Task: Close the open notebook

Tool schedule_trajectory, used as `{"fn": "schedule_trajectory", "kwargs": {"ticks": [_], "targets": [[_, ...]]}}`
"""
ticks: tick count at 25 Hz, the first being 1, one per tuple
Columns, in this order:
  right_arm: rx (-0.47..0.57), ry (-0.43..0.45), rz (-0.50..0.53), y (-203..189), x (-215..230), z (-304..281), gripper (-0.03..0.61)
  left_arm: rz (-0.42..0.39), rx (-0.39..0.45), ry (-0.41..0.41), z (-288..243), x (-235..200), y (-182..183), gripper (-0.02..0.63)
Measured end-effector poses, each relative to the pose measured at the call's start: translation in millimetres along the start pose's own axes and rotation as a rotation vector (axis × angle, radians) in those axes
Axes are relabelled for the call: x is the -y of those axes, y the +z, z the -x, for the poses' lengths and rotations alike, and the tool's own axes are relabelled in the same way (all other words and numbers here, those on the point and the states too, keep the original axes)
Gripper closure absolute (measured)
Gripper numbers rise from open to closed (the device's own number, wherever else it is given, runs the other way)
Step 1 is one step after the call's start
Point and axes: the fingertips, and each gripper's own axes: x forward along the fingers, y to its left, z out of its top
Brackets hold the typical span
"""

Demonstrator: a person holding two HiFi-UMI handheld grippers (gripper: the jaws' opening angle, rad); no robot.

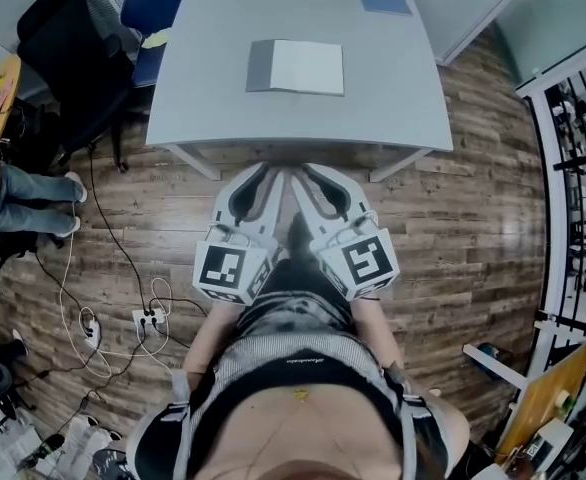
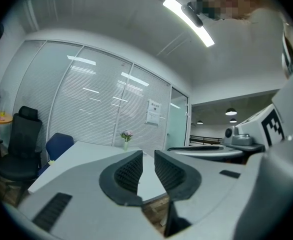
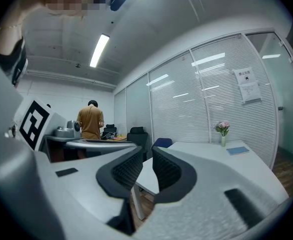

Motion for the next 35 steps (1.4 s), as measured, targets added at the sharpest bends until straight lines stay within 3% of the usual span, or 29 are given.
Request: {"fn": "schedule_trajectory", "kwargs": {"ticks": [18,35], "targets": [[0.003,0.062,-0.003,19.7,57.5,-94.8,0.517,0.002,-0.002,0.041,-86.5,-66.4,20.8,0.546],[-0.017,0.072,-0.007,30.7,150.6,-156.0,0.518,0.019,-0.013,0.061,-189.9,-97.6,31.8,0.546]]}}
